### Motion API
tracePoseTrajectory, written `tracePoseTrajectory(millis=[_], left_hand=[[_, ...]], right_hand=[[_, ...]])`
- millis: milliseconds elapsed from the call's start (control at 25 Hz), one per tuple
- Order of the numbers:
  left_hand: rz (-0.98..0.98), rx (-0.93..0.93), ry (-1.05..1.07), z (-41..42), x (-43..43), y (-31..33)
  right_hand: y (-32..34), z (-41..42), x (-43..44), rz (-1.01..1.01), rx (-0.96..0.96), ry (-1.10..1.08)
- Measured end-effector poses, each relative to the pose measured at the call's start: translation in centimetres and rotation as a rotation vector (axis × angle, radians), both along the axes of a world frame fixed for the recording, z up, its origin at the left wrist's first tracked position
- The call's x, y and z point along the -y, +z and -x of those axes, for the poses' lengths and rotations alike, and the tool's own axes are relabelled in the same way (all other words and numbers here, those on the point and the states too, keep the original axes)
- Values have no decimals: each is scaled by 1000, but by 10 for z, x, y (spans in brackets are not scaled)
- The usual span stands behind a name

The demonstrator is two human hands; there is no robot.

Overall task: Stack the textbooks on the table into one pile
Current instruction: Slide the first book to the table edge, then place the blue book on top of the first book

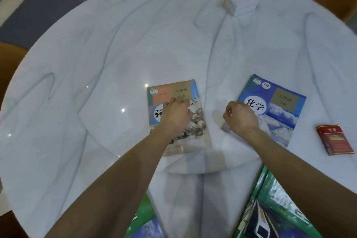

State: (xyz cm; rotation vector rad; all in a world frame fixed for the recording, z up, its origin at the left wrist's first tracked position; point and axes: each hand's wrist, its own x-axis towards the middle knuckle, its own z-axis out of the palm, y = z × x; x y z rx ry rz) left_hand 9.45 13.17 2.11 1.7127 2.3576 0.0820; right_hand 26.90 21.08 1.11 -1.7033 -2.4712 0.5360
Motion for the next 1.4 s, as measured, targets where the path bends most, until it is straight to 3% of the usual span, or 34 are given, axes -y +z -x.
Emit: tracePoseTrajectory(millis=[240, 520, 720, 1000, 1400], left_hand=[[-4, -58, -139, -54, -41, 6], [49, 58, -179, -104, -73, -10], [71, 267, -28, -128, -89, -23], [84, 515, 235, -133, -107, -32], [-23, 758, 313, -131, -84, -11]], right_hand=[[7, -63, -15, -60, 191, -25], [-2, -129, -23, -26, 198, -245], [-18, -156, -26, 151, -69, -546], [-32, -160, -24, 408, -488, -768], [0, -157, -28, 264, -509, -679]])
